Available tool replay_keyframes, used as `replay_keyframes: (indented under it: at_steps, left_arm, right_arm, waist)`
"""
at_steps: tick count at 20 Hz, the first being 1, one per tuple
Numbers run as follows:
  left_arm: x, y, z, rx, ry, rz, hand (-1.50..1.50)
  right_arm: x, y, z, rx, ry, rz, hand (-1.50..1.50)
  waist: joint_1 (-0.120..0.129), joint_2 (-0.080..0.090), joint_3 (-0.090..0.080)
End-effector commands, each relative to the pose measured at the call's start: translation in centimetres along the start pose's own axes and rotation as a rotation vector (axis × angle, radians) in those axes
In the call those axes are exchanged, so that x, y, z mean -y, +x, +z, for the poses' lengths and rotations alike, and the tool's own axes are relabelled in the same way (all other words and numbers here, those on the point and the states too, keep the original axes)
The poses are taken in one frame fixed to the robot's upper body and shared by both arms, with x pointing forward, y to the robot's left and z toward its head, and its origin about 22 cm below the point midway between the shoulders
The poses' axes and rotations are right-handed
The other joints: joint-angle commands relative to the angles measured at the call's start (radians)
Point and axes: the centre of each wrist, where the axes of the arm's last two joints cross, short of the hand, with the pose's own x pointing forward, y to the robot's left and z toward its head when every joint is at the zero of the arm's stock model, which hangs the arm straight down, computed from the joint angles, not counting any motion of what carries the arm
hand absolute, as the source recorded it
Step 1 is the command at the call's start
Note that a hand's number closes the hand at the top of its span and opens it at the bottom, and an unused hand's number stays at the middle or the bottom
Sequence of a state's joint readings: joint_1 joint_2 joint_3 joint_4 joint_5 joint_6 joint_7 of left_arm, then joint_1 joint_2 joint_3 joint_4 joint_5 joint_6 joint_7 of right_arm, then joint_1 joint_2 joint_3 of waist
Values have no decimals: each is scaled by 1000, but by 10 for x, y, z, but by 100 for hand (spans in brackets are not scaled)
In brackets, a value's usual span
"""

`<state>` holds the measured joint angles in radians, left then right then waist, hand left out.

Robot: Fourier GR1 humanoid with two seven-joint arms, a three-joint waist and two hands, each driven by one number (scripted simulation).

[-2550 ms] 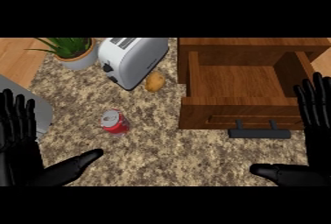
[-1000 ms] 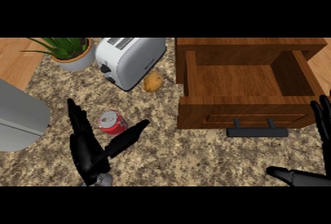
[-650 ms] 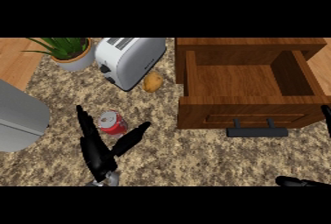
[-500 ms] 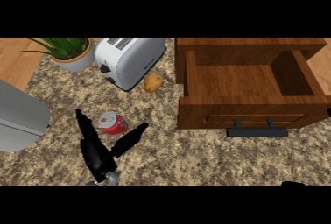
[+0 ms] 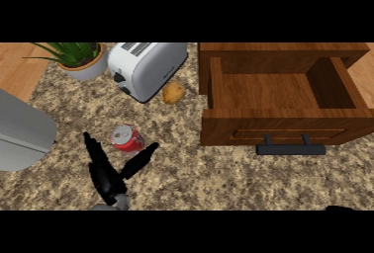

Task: Pick up the can, place it into the drawer and close the drawer

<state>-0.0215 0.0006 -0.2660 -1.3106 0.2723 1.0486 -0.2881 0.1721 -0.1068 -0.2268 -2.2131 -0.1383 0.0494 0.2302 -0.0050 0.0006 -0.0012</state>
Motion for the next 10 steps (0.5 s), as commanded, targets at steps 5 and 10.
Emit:
replay_keyframes:
  at_steps: [5,10]
  left_arm:
    - [12,-35,-15,-26,24,4,-150]
    - [4,-54,-18,-48,49,41,-150]
  right_arm:
    - [10,-10,-8,-23,11,8,-150]
    - [-4,19,-3,9,1,2,-150]
  waist:
    - [-4,2,0]
    - [-2,0,0]
